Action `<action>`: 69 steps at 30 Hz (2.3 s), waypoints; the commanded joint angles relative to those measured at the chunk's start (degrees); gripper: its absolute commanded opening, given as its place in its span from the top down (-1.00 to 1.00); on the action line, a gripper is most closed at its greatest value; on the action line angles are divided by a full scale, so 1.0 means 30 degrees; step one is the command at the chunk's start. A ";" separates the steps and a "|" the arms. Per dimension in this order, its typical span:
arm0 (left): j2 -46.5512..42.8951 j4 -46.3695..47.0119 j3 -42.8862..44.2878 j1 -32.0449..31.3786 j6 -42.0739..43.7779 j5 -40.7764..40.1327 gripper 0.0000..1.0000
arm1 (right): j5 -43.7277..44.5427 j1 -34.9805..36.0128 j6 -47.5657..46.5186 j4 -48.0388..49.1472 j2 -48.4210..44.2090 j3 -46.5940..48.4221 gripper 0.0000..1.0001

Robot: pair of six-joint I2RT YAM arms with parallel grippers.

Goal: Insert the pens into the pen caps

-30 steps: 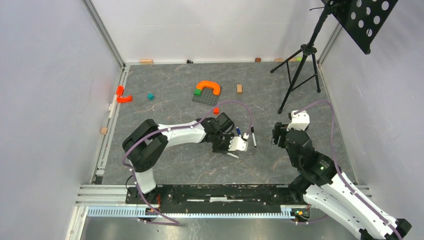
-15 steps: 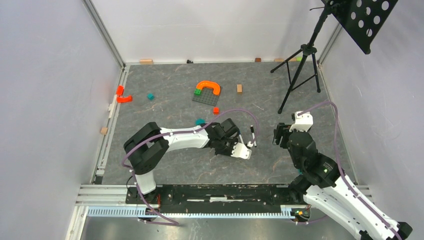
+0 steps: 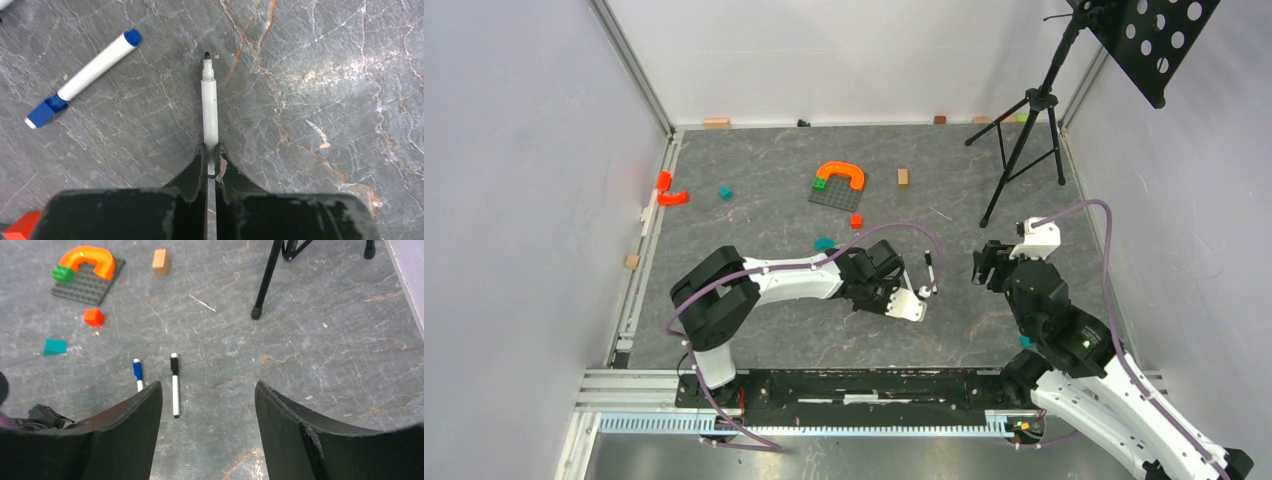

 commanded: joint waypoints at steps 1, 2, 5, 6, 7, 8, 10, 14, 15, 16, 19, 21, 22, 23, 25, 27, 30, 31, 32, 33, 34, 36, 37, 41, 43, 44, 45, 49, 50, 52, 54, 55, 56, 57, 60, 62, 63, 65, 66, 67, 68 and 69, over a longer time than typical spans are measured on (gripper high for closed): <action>-0.1564 0.0137 -0.0504 -0.0029 -0.1395 -0.0122 0.96 | -0.0097 -0.0050 0.0248 0.1178 -0.0771 0.1341 -0.43; -0.1890 0.0322 -0.0536 -0.0031 -0.1556 -0.0029 0.96 | -0.0119 -0.0069 0.0207 0.1466 -0.0962 0.1409 -0.42; -0.2890 0.0934 -0.0647 0.0005 -0.2220 0.0067 0.95 | -0.0391 -0.0051 0.0093 0.2546 -0.1501 0.1395 -0.42; -0.3233 0.1148 -0.0704 0.0008 -0.2424 0.0120 0.96 | -0.0537 -0.0051 0.0046 0.2869 -0.1677 0.1381 -0.42; -0.3545 0.1491 -0.0843 0.0033 -0.2655 0.0073 0.95 | -0.0627 -0.0051 0.0012 0.3224 -0.1802 0.1350 -0.41; -0.3922 0.1861 -0.1039 0.0063 -0.2872 0.0062 0.96 | -0.0767 -0.0050 -0.0007 0.3555 -0.1882 0.1325 -0.42; -0.4635 0.2544 -0.1307 0.0101 -0.3354 -0.0035 0.96 | -0.0893 -0.0069 -0.0005 0.4171 -0.2015 0.1322 -0.41; -0.5912 0.3888 -0.1536 0.0473 -0.4858 0.0095 0.96 | -0.1529 -0.0049 -0.0086 0.5365 -0.2238 0.1353 -0.40; -0.6218 0.4222 -0.1534 0.0605 -0.5308 0.0294 0.96 | -0.1860 -0.0064 -0.0163 0.5661 -0.2282 0.1300 -0.40; -0.6510 0.4640 -0.1556 0.0797 -0.5776 0.0444 0.96 | -0.2198 -0.0061 -0.0274 0.6047 -0.2284 0.1266 -0.40; -0.7257 0.5844 -0.1590 0.1443 -0.7529 0.0933 0.96 | -0.2995 -0.0071 -0.0316 0.7100 -0.2298 0.0992 -0.40; -0.7785 0.6916 -0.1665 0.1965 -0.8979 0.1230 0.95 | -0.3643 -0.0049 -0.0297 0.8156 -0.2302 0.0540 -0.40; -0.8033 0.7339 -0.1722 0.2222 -0.9760 0.1568 0.95 | -0.4161 -0.0049 -0.0308 0.8762 -0.2257 0.0165 -0.40; -0.8304 0.7864 -0.1829 0.2524 -1.0501 0.1932 0.96 | -0.4632 -0.0053 -0.0343 0.9470 -0.2168 -0.0194 -0.41; -0.8794 0.9014 -0.2091 0.3026 -1.1861 0.2850 0.95 | -0.5570 -0.0068 -0.0404 1.0683 -0.1747 -0.0749 -0.40; -0.9258 1.0186 -0.2470 0.3456 -1.3346 0.3425 0.95 | -0.6704 -0.0071 -0.0451 1.2061 -0.1150 -0.1110 -0.42; -0.9766 1.1814 -0.2966 0.4115 -1.5287 0.4343 0.95 | -0.8751 -0.0054 -0.0621 1.4256 -0.0164 -0.1622 -0.43; -0.9958 1.2431 -0.3142 0.4344 -1.5804 0.4707 0.95 | -0.9464 -0.0055 -0.0673 1.5051 0.0170 -0.1783 -0.44; -1.0111 1.2981 -0.3319 0.4527 -1.6402 0.5119 0.96 | -1.0086 -0.0050 -0.0764 1.5668 0.0405 -0.1954 -0.44; -1.0295 1.3549 -0.3498 0.4717 -1.6767 0.5500 0.95 | -1.0923 -0.0054 -0.0952 1.6396 0.0728 -0.2081 -0.44; -1.0489 1.3996 -0.3602 0.4856 -1.7038 0.5968 0.96 | -1.1666 -0.0069 -0.1212 1.7017 0.1027 -0.2161 -0.43; -1.0850 1.4722 -0.3798 0.5044 -1.7724 0.6774 0.95 | -1.3328 -0.0061 -0.2021 1.7888 0.1530 -0.2252 -0.41; -1.1053 1.5111 -0.3966 0.5103 -1.7964 0.7068 0.96 | -1.3984 -0.0060 -0.2581 1.8086 0.1638 -0.2252 -0.42; -1.1979 1.7158 -0.4651 0.5363 -1.8763 0.8780 0.95 | -1.5559 -0.0051 -0.3869 1.9417 0.1619 -0.2808 -0.39; -1.2318 1.8224 -0.5006 0.5382 -1.9201 0.9558 0.95 | -1.6298 -0.0047 -0.4129 1.9902 0.1761 -0.2984 -0.33; -1.2406 1.8849 -0.5140 0.5379 -1.9533 0.9837 0.95 | -1.6542 -0.0072 -0.4140 2.0042 0.1920 -0.2985 -0.29; -1.2482 1.9268 -0.5314 0.5378 -1.9759 1.0125 0.96 | -1.6788 -0.0049 -0.4140 2.0171 0.2089 -0.2928 -0.25; -1.2541 1.9970 -0.5372 0.5378 -2.0244 1.1264 0.95 | -1.7553 -0.0049 -0.4061 2.1348 0.2454 -0.3029 -0.11; -1.2530 2.0004 -0.5376 0.5378 -2.0329 1.1428 0.95 | -1.7812 -0.0065 -0.4091 2.1467 0.2571 -0.2909 -0.08; -1.2518 2.0087 -0.5368 0.5378 -2.0421 1.1726 0.95 | -1.8539 -0.0049 -0.4100 2.1770 0.2909 -0.2711 -0.04; -1.2458 2.0281 -0.5355 0.5379 -2.0588 1.1992 0.95 | -1.9334 -0.0064 -0.3989 2.2045 0.3297 -0.2497 0.00; -1.2430 2.0351 -0.5385 0.5378 -2.0648 1.2119 0.96 | -1.9669 -0.0049 -0.3937 2.2246 0.3463 -0.2460 0.03; -1.2424 2.0469 -0.5408 0.5378 -2.0713 1.2219 0.95 | -1.9900 -0.0071 -0.3826 2.2454 0.3567 -0.2429 0.05; -1.2426 2.0531 -0.5437 0.5379 -2.0744 1.2297 0.96 | -2.0082 -0.0056 -0.3750 2.2665 0.3641 -0.2421 0.07; -1.2382 2.0536 -0.5463 0.5378 -2.0730 1.2308 0.95 | -2.0359 -0.0049 -0.3629 2.3143 0.3593 -0.2428 0.11; -1.2330 2.0549 -0.5487 0.5378 -2.0729 1.2330 0.95 | -2.0419 -0.0075 -0.3574 2.3356 0.3506 -0.2427 0.14; -1.2289 2.0553 -0.5466 0.5384 -2.0758 1.2352 0.95 | -2.0438 -0.0063 -0.3511 2.3446 0.3510 -0.2426 0.15; -1.2221 2.0557 -0.5447 0.5378 -2.0788 1.2429 0.96 | -2.0584 -0.0055 -0.3450 2.3596 0.3482 -0.2377 0.16; -1.2196 2.0569 -0.5436 0.5378 -2.0792 1.2442 0.96 | -2.0674 -0.0055 -0.3354 2.3760 0.3451 -0.2395 0.16; -1.2199 2.0571 -0.5459 0.5378 -2.0810 1.2455 0.95 | -2.0726 -0.0069 -0.3276 2.3925 0.3435 -0.2426 0.16; -1.2196 2.0581 -0.5460 0.5379 -2.0817 1.2524 0.95 | -2.0716 -0.0057 -0.3170 2.3926 0.3470 -0.2364 0.17; -1.2204 2.0663 -0.5472 0.5378 -2.0861 1.2625 0.96 | -2.0684 -0.0072 -0.3152 2.3898 0.3564 -0.2293 0.18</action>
